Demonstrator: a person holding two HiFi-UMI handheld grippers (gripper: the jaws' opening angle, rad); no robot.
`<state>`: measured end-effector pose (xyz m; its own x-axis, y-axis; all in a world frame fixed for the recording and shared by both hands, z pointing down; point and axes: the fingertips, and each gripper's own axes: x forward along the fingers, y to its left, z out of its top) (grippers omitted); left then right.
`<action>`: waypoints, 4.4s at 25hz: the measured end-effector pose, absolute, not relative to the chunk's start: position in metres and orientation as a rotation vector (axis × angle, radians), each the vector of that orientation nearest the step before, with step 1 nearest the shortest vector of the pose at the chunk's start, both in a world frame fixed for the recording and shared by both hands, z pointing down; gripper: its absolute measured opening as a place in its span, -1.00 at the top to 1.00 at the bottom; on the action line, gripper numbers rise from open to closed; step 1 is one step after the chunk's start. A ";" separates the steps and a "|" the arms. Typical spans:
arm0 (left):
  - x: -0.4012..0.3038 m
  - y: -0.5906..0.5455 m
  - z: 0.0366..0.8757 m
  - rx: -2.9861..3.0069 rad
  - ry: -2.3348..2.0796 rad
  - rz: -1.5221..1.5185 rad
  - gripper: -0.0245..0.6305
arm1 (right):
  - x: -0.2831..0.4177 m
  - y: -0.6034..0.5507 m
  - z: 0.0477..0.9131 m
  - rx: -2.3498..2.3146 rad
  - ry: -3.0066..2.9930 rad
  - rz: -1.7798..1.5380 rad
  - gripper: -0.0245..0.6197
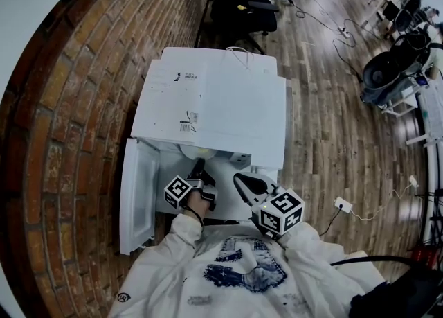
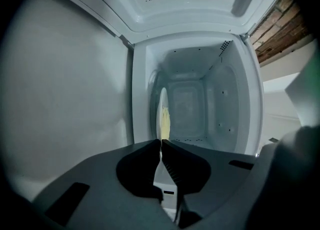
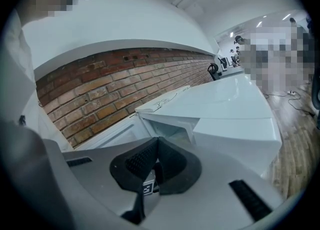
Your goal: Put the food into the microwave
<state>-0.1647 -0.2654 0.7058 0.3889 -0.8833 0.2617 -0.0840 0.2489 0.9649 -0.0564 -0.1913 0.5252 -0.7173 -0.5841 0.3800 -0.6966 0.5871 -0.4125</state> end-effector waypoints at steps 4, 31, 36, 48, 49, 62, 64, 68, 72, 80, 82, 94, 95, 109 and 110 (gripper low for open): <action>-0.168 -0.274 0.708 1.195 -1.046 -0.708 0.86 | -0.054 -0.193 0.526 1.080 -2.604 0.818 0.88; -0.160 -0.288 0.706 1.244 -1.020 -0.584 0.76 | -0.058 -0.197 0.529 1.096 -2.595 0.833 0.88; -0.160 -0.284 0.707 1.254 -1.022 -0.580 0.74 | -0.057 -0.194 0.529 1.092 -2.603 0.839 0.88; -0.156 -0.261 0.675 1.431 -1.052 -0.485 0.74 | -0.055 -0.181 0.523 1.060 -2.651 0.843 0.88; -0.155 -0.258 0.669 1.461 -1.058 -0.471 0.75 | -0.055 -0.180 0.523 1.057 -2.657 0.846 0.88; -0.153 -0.213 0.570 1.937 -1.253 -0.231 0.90 | -0.054 -0.167 0.509 1.053 -2.725 0.821 0.88; -0.151 -0.207 0.550 2.010 -1.300 -0.187 0.91 | -0.054 -0.164 0.505 1.054 -2.734 0.796 0.88; -0.149 -0.195 0.522 2.138 -1.420 -0.010 0.91 | -0.053 -0.164 0.499 1.071 -2.744 0.753 0.88; -0.147 -0.183 0.493 2.241 -1.538 0.112 0.91 | -0.051 -0.163 0.490 1.085 -2.750 0.705 0.88; -0.141 -0.168 0.450 2.379 -1.692 0.206 0.91 | -0.047 -0.161 0.475 1.108 -2.761 0.640 0.88; -0.139 -0.166 0.446 2.397 -1.715 0.218 0.91 | -0.046 -0.161 0.473 1.114 -2.763 0.628 0.88; -0.136 -0.163 0.447 2.386 -1.735 0.233 0.91 | -0.042 -0.158 0.472 1.118 -2.768 0.610 0.88; -0.136 -0.162 0.448 2.384 -1.731 0.231 0.91 | -0.042 -0.158 0.471 1.118 -2.769 0.611 0.88; -0.133 -0.160 0.451 2.376 -1.716 0.238 0.91 | -0.040 -0.156 0.470 1.122 -2.778 0.617 0.88; -0.133 -0.159 0.451 2.377 -1.717 0.240 0.91 | -0.040 -0.156 0.469 1.122 -2.778 0.618 0.88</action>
